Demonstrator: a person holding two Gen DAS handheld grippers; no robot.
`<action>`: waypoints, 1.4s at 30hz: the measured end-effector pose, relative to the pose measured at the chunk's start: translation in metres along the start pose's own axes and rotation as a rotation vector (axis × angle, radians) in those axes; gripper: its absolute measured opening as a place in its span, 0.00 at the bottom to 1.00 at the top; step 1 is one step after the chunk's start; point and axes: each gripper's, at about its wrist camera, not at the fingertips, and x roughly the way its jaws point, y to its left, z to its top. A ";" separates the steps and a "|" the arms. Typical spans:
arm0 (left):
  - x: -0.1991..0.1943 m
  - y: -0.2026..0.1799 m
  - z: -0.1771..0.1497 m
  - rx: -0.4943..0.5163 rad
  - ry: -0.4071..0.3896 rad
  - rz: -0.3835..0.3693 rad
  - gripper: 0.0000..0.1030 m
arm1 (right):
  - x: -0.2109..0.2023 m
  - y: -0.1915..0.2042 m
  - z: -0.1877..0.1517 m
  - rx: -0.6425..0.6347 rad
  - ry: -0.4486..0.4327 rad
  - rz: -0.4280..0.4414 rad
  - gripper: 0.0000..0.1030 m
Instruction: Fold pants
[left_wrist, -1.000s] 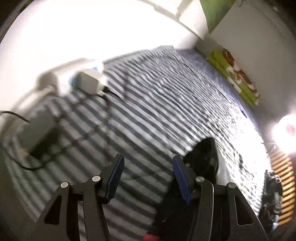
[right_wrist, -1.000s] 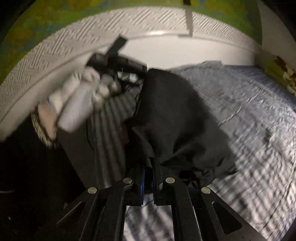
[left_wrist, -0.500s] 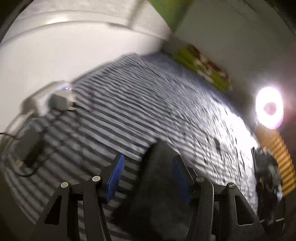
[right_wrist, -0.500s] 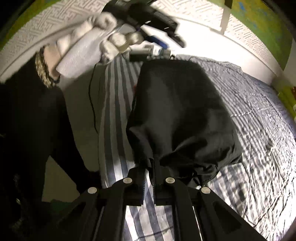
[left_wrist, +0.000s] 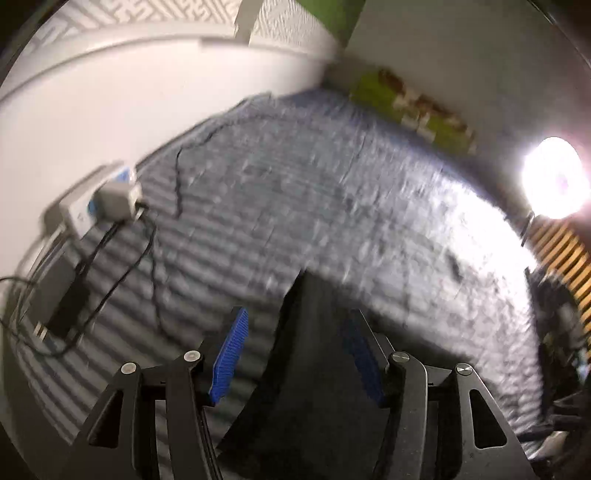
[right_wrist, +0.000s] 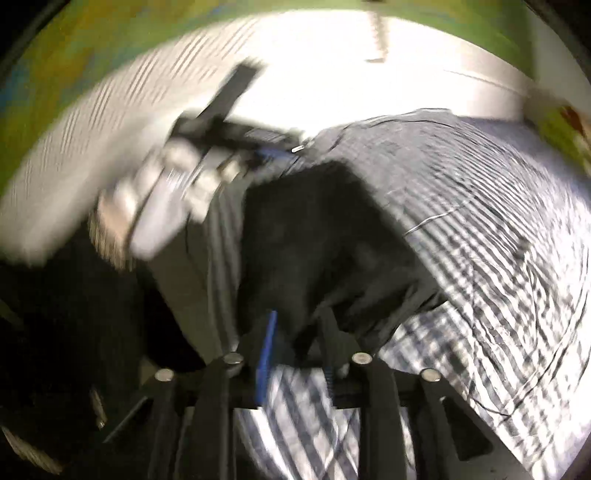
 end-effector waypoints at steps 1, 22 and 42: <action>0.004 -0.003 0.005 -0.003 -0.002 -0.017 0.57 | 0.004 -0.009 0.008 0.051 -0.026 -0.028 0.25; 0.017 0.002 -0.016 0.006 0.023 -0.007 0.65 | 0.055 -0.016 0.017 0.283 -0.034 -0.078 0.20; -0.039 0.046 -0.162 -0.517 0.068 0.076 0.80 | 0.019 -0.040 0.034 0.158 0.038 -0.034 0.62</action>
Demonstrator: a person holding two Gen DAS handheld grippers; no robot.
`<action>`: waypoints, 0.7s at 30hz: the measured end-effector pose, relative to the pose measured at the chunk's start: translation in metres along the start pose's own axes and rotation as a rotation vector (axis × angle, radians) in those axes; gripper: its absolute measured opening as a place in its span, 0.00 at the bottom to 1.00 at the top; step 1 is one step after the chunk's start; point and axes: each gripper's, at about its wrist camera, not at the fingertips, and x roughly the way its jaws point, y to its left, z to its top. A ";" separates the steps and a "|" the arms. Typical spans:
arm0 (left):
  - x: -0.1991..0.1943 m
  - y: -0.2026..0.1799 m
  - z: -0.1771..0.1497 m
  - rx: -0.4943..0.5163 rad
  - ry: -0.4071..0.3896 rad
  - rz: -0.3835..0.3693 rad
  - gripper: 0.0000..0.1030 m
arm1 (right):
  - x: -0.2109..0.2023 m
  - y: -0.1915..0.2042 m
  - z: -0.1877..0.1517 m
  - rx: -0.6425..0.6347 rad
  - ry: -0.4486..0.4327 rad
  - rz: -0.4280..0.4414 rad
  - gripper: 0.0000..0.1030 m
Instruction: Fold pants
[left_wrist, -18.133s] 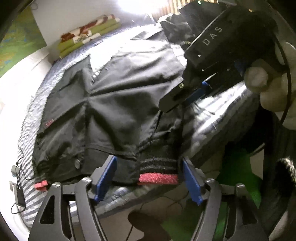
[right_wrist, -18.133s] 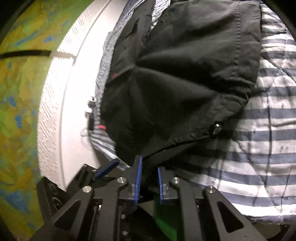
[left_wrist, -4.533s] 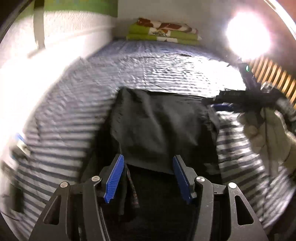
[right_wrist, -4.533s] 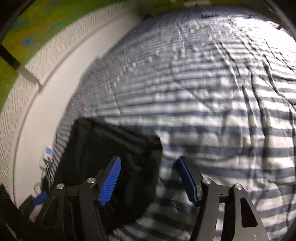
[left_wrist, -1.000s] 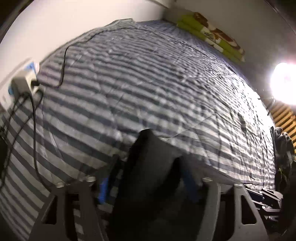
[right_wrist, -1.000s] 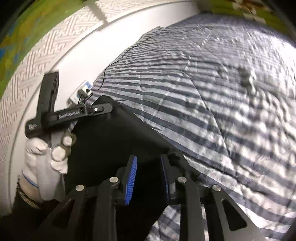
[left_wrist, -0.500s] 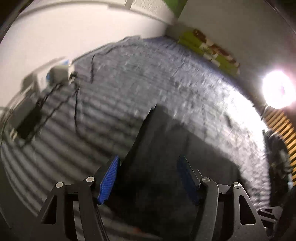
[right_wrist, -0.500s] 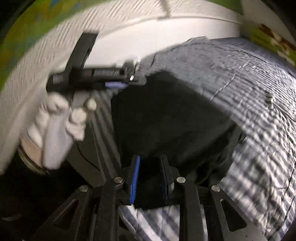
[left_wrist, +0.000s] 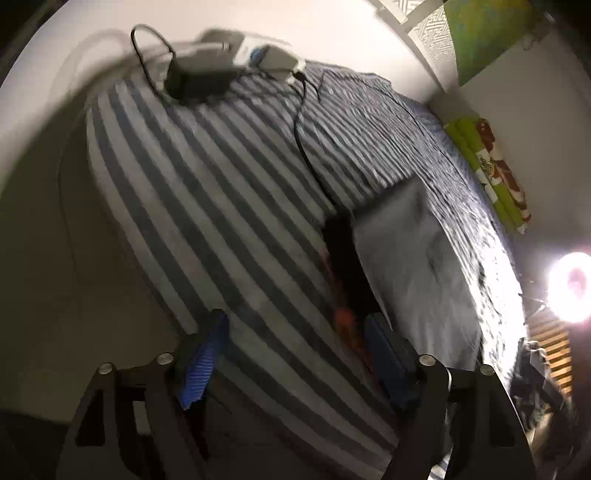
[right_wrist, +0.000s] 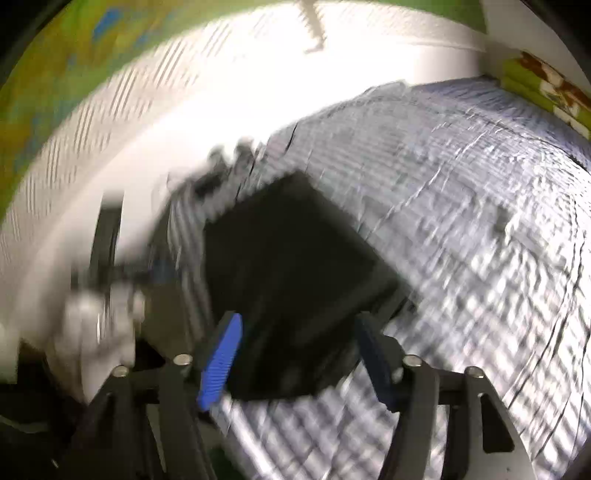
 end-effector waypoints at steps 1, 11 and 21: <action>0.000 -0.005 -0.005 0.011 0.000 -0.007 0.84 | 0.003 -0.010 0.013 0.011 0.010 0.022 0.64; 0.023 -0.047 -0.013 0.064 0.033 0.041 0.95 | 0.091 -0.046 0.071 -0.066 0.205 0.088 0.64; 0.036 -0.066 -0.006 0.096 -0.010 0.097 0.79 | 0.155 -0.044 0.068 -0.133 0.320 0.207 0.64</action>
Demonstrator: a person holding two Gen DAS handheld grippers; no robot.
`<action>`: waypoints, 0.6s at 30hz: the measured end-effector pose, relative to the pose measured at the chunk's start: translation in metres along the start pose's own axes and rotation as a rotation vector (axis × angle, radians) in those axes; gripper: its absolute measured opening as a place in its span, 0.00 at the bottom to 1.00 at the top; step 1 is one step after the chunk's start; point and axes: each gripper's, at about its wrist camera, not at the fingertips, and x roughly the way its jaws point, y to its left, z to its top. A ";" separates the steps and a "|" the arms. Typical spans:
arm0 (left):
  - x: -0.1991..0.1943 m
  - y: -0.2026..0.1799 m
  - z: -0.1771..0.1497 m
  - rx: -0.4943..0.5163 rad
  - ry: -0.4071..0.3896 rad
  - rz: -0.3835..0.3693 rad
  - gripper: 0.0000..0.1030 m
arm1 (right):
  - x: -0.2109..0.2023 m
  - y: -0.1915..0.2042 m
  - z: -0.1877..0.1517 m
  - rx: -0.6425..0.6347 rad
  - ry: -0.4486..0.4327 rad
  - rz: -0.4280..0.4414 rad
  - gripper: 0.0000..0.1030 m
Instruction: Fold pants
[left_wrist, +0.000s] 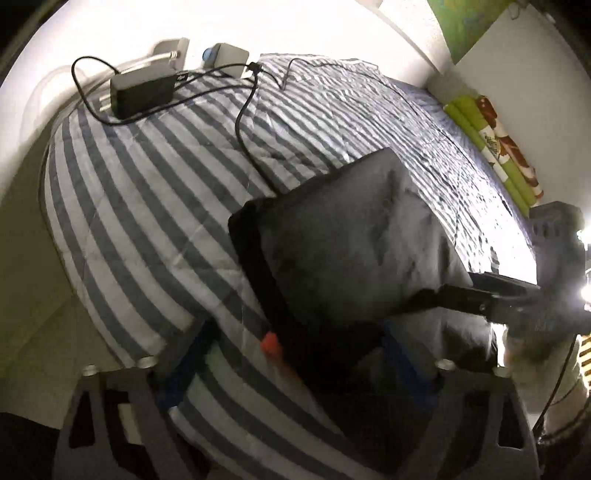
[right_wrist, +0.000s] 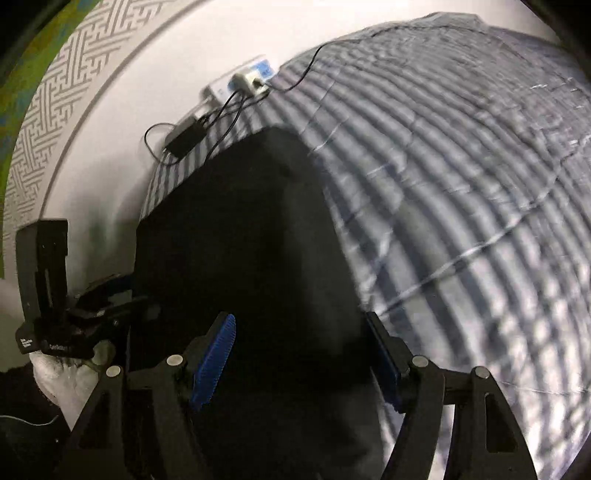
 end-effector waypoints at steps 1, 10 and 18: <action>0.001 -0.002 0.003 0.006 0.001 -0.004 0.71 | 0.002 0.002 -0.001 -0.001 0.000 0.026 0.61; -0.001 -0.009 0.016 0.007 -0.002 -0.077 0.25 | -0.029 0.003 -0.023 0.146 -0.115 0.070 0.12; -0.032 -0.047 0.020 0.135 -0.006 -0.145 0.18 | -0.093 0.029 -0.063 0.242 -0.256 0.012 0.07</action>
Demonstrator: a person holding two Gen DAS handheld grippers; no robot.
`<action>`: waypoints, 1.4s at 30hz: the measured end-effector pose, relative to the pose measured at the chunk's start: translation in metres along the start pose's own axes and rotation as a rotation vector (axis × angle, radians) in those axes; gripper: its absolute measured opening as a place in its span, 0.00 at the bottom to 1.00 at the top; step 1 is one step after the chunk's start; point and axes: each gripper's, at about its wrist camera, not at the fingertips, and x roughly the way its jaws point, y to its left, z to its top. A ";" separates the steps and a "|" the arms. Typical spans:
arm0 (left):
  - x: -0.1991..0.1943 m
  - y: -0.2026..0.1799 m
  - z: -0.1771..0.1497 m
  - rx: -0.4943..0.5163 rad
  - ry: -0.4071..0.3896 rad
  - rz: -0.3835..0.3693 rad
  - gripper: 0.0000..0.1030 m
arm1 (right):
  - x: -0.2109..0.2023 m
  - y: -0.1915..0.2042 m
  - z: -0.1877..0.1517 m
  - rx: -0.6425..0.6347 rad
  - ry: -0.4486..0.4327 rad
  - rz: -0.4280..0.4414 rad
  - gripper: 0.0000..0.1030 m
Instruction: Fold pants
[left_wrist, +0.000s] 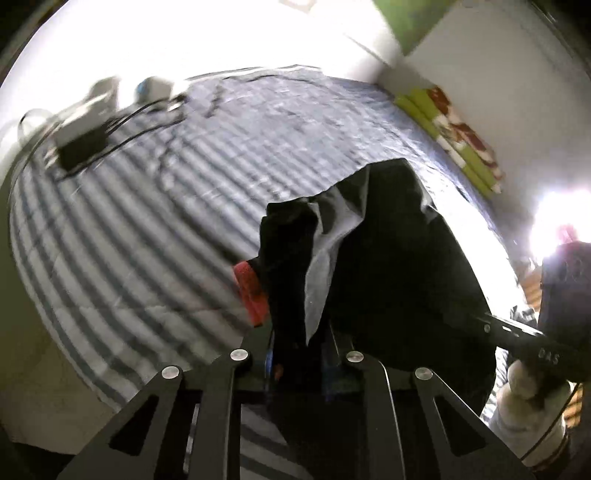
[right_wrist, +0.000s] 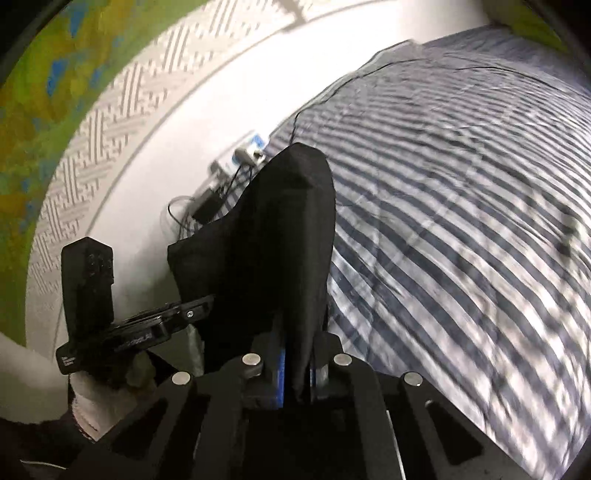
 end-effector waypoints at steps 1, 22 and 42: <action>-0.003 -0.010 0.001 0.025 -0.001 -0.009 0.18 | -0.011 0.002 -0.004 0.011 -0.022 -0.012 0.07; 0.109 -0.225 -0.028 0.583 0.242 -0.113 0.54 | -0.123 -0.098 -0.159 0.520 -0.271 -0.293 0.17; 0.131 -0.178 -0.028 0.423 0.350 -0.248 0.42 | -0.111 -0.151 -0.164 0.532 -0.228 -0.101 0.34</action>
